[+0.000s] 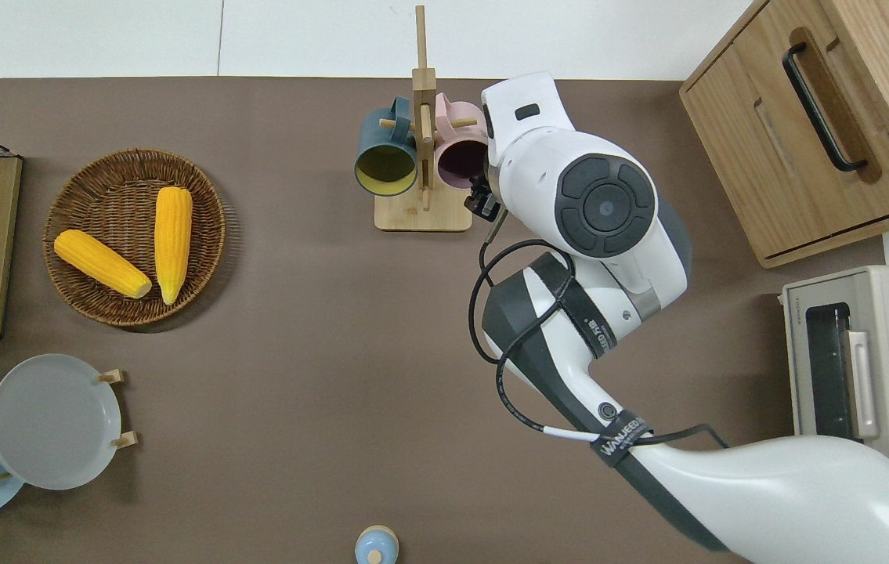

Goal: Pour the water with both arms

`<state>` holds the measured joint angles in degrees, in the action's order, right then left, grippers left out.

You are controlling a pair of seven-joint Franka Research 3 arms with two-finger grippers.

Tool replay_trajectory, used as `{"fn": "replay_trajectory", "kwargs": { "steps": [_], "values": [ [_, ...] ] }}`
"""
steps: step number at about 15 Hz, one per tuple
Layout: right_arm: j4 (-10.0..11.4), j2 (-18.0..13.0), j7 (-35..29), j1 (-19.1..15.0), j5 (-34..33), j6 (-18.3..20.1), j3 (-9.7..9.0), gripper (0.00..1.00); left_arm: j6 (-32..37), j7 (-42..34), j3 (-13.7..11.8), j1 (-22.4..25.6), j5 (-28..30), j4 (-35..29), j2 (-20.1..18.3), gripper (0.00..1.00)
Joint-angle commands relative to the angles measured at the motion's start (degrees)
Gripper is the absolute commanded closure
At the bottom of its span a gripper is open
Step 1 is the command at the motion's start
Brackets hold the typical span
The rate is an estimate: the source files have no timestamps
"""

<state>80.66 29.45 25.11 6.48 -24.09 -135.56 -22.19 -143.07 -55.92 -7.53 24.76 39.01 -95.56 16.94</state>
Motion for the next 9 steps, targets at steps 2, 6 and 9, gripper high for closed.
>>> {"fn": "replay_trajectory", "kwargs": {
  "steps": [2, 6, 9],
  "values": [
    [-2.26, 1.75, -4.44, 0.63, -3.85, 0.29, -0.04, 0.222, -3.26, -2.8, 0.85, 0.03, 3.09, 0.11, 1.25, 0.0],
    [-2.7, 1.75, -6.38, 1.34, -5.0, 0.56, 0.13, 0.465, -3.97, -2.97, 1.37, -0.07, 3.09, 0.29, 2.05, 0.0],
    [-2.7, 1.84, -6.82, 1.34, -5.0, 0.56, 0.22, 0.501, -3.97, -2.97, 1.29, -0.07, 3.09, 0.46, 2.22, 0.0]
  ]
}}
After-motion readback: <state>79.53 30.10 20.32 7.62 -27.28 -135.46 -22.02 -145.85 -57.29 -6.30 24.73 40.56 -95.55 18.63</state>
